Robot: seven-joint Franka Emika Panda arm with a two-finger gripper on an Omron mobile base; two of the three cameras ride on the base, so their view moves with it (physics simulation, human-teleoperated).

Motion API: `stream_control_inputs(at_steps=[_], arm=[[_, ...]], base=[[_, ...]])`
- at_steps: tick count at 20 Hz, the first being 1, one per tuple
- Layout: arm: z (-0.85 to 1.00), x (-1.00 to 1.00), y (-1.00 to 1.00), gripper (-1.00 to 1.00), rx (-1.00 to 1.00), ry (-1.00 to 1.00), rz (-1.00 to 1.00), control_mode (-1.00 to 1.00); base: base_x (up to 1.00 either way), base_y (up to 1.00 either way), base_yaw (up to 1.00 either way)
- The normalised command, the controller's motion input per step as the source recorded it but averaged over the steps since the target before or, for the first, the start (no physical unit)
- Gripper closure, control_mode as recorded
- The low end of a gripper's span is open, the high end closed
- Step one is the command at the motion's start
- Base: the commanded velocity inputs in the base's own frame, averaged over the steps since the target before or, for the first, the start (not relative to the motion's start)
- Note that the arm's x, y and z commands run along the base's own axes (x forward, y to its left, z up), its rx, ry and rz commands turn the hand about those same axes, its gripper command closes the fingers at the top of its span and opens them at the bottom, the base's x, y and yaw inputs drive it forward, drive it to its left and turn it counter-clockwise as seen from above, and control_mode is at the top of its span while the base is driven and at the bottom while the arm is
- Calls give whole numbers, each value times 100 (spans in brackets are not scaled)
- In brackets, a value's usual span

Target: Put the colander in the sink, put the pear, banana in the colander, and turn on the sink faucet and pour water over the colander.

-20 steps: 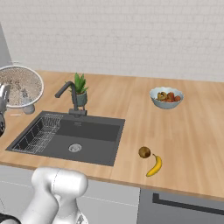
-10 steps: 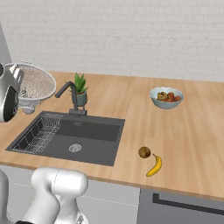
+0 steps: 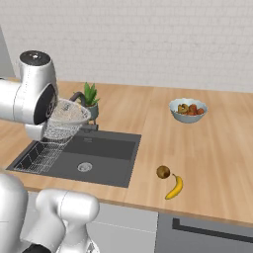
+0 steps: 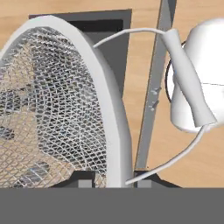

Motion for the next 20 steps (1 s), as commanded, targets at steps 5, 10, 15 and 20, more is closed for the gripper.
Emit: stream_control_inputs(at_steps=[5,10,15,20], arm=[[-14,0,-100,100,-17,21,0,-100],[-36,19,-99,100,-4,6,16,-100],[-64,41,-66,100,3,-24,33,-100],[-49,39,-18,100,3,-29,44,-100]], base=[[0,0,0],[0,0,0],[0,0,0],[0,0,0]])
